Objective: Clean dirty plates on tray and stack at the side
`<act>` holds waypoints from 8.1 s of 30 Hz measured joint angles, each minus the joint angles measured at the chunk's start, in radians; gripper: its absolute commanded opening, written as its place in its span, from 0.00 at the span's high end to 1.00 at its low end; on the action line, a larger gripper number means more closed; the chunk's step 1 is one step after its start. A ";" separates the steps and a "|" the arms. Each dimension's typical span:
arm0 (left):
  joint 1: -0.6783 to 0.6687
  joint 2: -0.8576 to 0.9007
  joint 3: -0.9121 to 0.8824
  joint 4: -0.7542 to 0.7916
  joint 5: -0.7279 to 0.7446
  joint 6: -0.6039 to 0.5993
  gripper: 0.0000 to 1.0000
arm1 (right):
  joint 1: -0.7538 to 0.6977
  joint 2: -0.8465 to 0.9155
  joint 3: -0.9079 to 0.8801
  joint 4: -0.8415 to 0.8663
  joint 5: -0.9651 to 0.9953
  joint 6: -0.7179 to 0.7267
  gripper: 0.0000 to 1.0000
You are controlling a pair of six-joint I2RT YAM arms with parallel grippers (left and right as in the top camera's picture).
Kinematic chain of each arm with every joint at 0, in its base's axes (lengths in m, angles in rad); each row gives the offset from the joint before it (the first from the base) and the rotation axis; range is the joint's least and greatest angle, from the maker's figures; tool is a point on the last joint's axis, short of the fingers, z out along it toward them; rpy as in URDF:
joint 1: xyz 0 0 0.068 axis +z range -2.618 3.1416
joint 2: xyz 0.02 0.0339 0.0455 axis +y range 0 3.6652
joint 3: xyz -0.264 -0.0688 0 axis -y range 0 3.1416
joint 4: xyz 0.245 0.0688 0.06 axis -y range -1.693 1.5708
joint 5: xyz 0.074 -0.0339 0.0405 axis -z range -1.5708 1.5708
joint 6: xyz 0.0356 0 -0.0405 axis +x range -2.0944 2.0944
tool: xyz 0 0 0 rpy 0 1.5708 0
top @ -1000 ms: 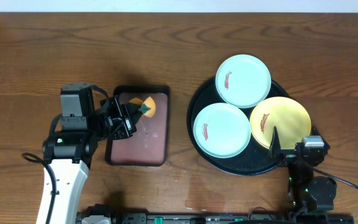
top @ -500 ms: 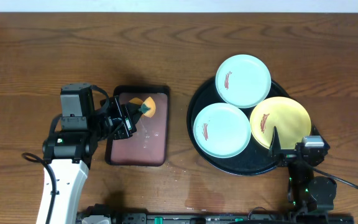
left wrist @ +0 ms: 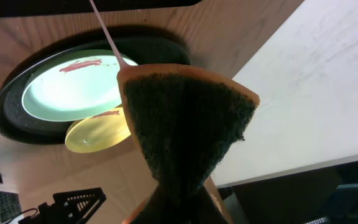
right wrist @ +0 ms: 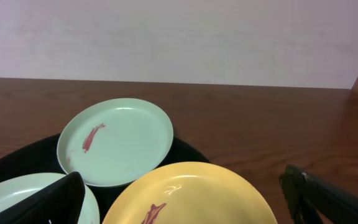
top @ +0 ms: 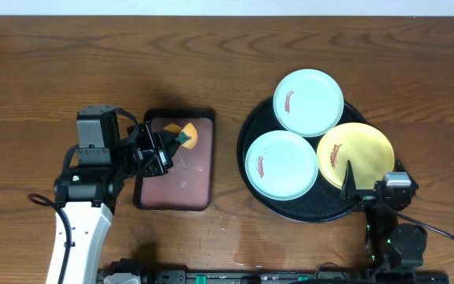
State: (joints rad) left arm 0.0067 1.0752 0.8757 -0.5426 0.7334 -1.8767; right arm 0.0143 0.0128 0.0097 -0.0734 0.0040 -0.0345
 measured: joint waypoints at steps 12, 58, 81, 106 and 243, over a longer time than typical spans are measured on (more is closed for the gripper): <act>0.000 0.000 0.000 0.000 0.000 0.014 0.92 | 0.000 0.000 0.000 0.000 0.000 0.000 0.01; -0.001 0.001 0.000 -0.031 -0.087 0.132 0.93 | 0.000 0.000 0.000 0.000 0.000 0.000 0.01; -0.001 0.105 0.008 0.192 0.009 0.644 0.93 | 0.000 0.000 0.000 0.000 0.000 0.000 0.01; -0.001 0.257 0.008 0.021 -0.097 0.804 0.93 | 0.000 0.000 0.000 0.000 0.000 0.000 0.01; -0.874 0.724 0.230 0.201 -0.815 1.009 0.93 | 0.075 1.387 0.865 -0.391 -0.319 0.053 0.52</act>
State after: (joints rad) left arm -0.8677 1.7988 1.1061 -0.3416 -0.0818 -0.8680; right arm 0.0895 1.3998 0.8745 -0.4644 -0.3145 0.0181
